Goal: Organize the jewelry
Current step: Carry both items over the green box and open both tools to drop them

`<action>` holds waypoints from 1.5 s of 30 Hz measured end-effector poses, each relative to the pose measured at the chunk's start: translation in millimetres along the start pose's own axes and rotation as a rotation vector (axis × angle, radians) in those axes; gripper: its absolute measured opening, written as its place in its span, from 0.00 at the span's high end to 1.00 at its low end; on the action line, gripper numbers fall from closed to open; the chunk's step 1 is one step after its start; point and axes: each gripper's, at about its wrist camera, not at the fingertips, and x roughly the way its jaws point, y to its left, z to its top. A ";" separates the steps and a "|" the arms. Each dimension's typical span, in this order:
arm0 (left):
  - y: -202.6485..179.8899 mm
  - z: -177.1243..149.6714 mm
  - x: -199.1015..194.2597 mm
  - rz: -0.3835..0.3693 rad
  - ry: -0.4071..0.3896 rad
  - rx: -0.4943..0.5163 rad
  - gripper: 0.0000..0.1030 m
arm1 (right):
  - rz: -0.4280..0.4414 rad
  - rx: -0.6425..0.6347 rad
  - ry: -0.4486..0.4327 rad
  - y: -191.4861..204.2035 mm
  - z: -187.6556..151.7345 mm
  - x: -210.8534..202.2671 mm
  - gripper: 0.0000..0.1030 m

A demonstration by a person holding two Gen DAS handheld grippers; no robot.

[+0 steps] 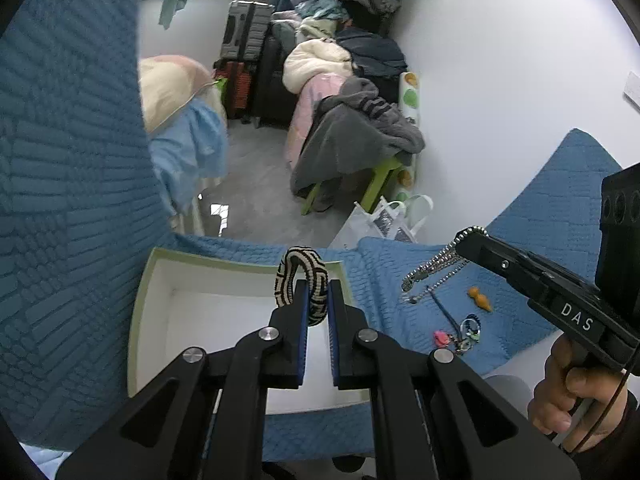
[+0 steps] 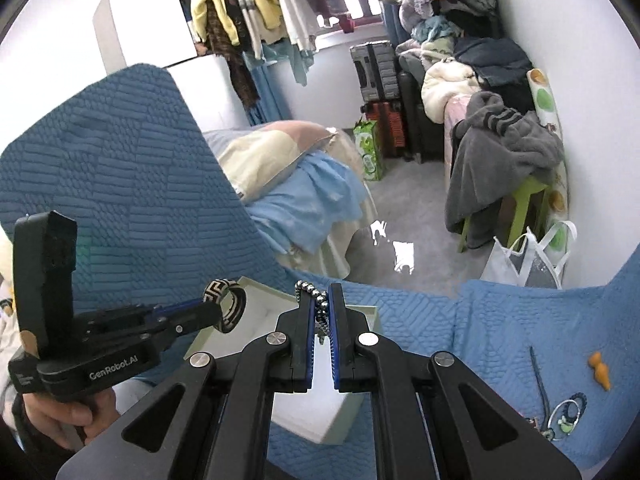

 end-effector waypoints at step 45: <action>7.8 -21.5 8.2 0.105 0.036 -0.020 0.28 | -0.087 -0.010 0.167 -5.4 -46.8 43.2 0.93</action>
